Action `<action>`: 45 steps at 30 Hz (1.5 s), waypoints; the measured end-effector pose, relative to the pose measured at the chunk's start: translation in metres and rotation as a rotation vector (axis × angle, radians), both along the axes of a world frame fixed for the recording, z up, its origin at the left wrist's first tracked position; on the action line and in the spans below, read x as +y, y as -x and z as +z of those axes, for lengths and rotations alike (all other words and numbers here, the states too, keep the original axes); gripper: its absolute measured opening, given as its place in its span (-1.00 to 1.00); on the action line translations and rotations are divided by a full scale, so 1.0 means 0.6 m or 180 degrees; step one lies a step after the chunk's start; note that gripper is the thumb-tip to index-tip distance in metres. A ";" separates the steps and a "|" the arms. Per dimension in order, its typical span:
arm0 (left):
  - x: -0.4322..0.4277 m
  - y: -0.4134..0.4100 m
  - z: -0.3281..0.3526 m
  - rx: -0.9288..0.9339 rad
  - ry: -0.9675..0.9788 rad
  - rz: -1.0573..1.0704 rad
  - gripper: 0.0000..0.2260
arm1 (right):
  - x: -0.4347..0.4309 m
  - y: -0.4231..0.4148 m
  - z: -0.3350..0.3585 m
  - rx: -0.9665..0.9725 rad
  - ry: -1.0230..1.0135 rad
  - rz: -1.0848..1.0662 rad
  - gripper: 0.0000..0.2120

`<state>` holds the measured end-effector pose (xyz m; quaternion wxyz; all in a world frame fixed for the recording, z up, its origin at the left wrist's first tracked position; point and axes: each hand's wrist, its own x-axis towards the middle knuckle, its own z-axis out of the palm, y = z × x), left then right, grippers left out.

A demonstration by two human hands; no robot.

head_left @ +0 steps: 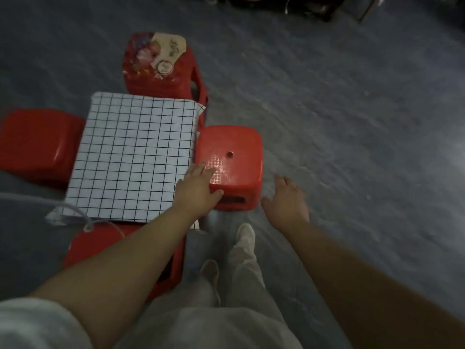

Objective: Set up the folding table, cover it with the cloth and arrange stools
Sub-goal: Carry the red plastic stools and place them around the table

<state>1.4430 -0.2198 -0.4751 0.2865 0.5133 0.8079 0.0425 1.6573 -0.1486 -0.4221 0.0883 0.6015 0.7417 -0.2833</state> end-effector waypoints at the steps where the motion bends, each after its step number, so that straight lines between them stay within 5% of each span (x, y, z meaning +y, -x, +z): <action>1: 0.020 0.003 -0.015 0.0021 0.0035 0.0093 -0.32 | 0.027 0.008 -0.019 0.0031 0.0040 0.0023 -0.43; 12: 0.179 0.062 -0.272 0.0162 0.0633 0.0279 -0.03 | 0.215 0.125 -0.301 0.0072 0.0578 -0.0128 -0.27; 21: 0.182 0.092 -0.417 -0.0172 0.0511 0.0560 0.11 | 0.255 0.148 -0.477 0.0108 0.0493 -0.0443 -0.06; 30: 0.185 0.064 -0.418 -0.0052 0.0358 0.0440 0.06 | 0.247 0.121 -0.506 0.0411 0.0369 -0.0717 -0.05; 45: 0.177 -0.077 -0.421 -0.0304 0.0414 0.0399 0.10 | 0.235 -0.016 -0.489 0.0043 0.0334 -0.0676 -0.07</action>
